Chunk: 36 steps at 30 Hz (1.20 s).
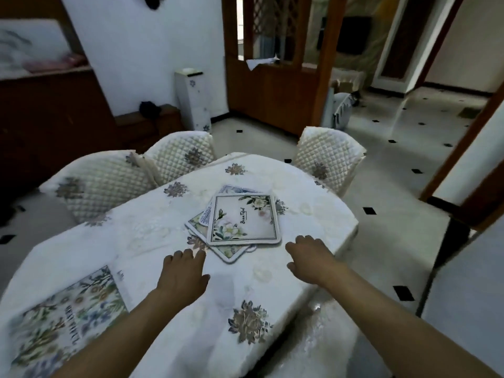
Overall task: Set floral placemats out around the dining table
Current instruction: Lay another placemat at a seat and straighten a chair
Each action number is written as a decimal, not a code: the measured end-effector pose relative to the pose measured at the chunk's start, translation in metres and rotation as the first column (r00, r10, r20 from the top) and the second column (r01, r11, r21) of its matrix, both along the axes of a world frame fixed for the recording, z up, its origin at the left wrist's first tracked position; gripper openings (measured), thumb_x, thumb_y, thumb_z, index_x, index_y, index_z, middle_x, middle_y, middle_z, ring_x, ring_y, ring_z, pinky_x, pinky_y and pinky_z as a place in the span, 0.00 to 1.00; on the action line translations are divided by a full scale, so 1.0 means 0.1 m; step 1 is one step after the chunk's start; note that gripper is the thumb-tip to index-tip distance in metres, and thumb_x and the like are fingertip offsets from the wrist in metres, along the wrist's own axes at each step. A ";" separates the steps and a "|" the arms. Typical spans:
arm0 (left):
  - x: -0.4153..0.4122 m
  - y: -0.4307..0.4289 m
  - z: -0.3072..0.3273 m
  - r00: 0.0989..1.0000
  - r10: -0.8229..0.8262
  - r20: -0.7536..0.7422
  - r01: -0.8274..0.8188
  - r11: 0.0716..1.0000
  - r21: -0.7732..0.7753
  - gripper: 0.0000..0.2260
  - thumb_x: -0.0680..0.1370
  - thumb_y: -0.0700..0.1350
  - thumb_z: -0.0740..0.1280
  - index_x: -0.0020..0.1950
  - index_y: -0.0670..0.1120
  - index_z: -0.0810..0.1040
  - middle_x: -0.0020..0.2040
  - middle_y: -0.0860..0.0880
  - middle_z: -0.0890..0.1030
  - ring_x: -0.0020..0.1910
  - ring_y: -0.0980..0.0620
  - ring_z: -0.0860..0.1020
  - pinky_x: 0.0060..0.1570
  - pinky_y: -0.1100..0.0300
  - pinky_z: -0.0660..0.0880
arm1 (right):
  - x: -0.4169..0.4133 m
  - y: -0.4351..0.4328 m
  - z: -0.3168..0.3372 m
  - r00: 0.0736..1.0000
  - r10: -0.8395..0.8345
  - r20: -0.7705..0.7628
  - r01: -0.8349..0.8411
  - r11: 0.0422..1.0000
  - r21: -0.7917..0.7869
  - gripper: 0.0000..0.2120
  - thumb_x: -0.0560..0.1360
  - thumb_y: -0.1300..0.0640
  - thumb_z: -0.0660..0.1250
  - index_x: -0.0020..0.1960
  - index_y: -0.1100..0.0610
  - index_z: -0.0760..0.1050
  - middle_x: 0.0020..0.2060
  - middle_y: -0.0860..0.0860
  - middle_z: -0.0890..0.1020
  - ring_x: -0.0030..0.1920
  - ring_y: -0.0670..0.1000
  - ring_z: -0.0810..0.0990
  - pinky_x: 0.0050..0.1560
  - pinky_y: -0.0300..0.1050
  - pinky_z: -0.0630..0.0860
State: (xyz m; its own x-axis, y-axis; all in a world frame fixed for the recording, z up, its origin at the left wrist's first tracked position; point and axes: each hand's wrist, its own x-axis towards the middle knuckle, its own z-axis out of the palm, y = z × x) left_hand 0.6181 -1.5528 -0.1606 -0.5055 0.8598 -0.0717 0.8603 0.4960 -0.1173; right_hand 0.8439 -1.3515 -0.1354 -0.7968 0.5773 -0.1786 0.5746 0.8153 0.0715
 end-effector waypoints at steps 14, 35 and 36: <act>0.59 0.39 0.05 0.975 0.222 -0.026 -0.222 0.975 0.002 0.20 0.76 0.58 0.62 0.62 0.47 0.69 0.54 0.45 0.77 0.54 0.42 0.74 0.53 0.49 0.68 | -0.11 0.94 0.11 0.978 0.208 -0.025 -0.209 0.977 -0.047 0.14 0.77 0.49 0.62 0.58 0.56 0.71 0.55 0.58 0.75 0.57 0.61 0.73 0.52 0.52 0.69; 1.27 2.05 -0.48 0.678 0.714 0.176 -0.718 0.694 -0.050 0.19 0.77 0.59 0.61 0.61 0.47 0.68 0.55 0.45 0.75 0.54 0.43 0.74 0.50 0.50 0.69 | -0.89 3.31 -0.41 0.858 0.511 0.050 -0.491 0.845 -0.211 0.15 0.77 0.48 0.63 0.60 0.55 0.72 0.59 0.56 0.76 0.59 0.58 0.75 0.55 0.50 0.74; 1.22 2.13 -0.50 0.669 0.718 0.191 -0.727 0.686 -0.036 0.20 0.77 0.59 0.61 0.62 0.47 0.68 0.55 0.45 0.75 0.54 0.43 0.74 0.50 0.50 0.69 | -0.91 3.34 -0.44 0.858 0.512 0.046 -0.490 0.842 -0.226 0.15 0.77 0.48 0.63 0.60 0.55 0.72 0.59 0.56 0.76 0.59 0.58 0.75 0.56 0.50 0.74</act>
